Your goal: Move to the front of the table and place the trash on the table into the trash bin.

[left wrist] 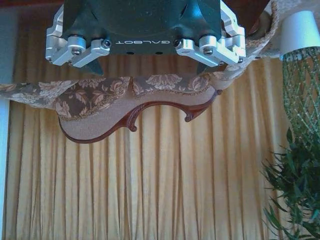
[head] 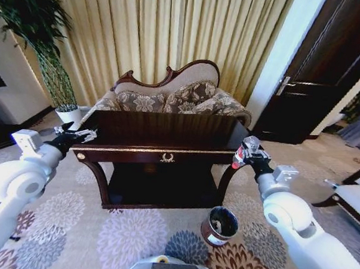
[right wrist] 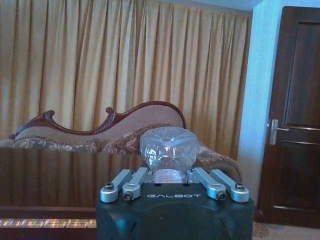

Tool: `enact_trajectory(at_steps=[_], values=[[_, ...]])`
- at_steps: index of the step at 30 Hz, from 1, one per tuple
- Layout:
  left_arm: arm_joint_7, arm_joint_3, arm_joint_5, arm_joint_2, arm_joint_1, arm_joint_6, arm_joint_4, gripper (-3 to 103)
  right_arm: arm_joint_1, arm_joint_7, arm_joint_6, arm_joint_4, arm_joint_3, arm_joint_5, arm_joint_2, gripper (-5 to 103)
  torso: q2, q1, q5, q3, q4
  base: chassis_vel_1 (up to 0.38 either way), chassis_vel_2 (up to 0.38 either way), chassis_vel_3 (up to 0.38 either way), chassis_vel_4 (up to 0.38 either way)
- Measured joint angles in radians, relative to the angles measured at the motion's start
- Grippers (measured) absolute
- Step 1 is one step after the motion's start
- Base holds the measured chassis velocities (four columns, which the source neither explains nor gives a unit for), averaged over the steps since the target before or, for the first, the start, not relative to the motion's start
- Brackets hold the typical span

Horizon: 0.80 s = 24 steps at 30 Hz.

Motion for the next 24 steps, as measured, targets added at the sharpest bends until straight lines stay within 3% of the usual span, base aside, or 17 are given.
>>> enact_trajectory(at_steps=[5, 13, 24], values=[[0.0, 0.003, 0.004, -0.005, 0.001, -0.003, 0.0, 100, 0.005, -0.007, 0.022, -0.057, -0.03, -0.037, 0.021, 27, 0.0, 0.0, 0.0001, 0.0, -0.0003, 0.143, -0.158, -0.172, 0.138], [0.002, 0.009, 0.015, -0.02, 0.008, -0.008, -0.002, 100, 0.045, -0.029, 0.054, -0.277, -0.091, -0.117, 0.118, 27, 0.0, 0.0, 0.0002, 0.0, -0.0001, 0.018, -0.016, -0.024, 0.02], [0.003, 0.03, 0.042, -0.032, 0.015, -0.026, -0.005, 100, 0.206, -0.04, 0.104, -0.7, -0.196, -0.235, 0.271, 27, 0.0, 0.0, 0.0001, 0.0, 0.0, 0.0, 0.0, 0.0, 0.0]])
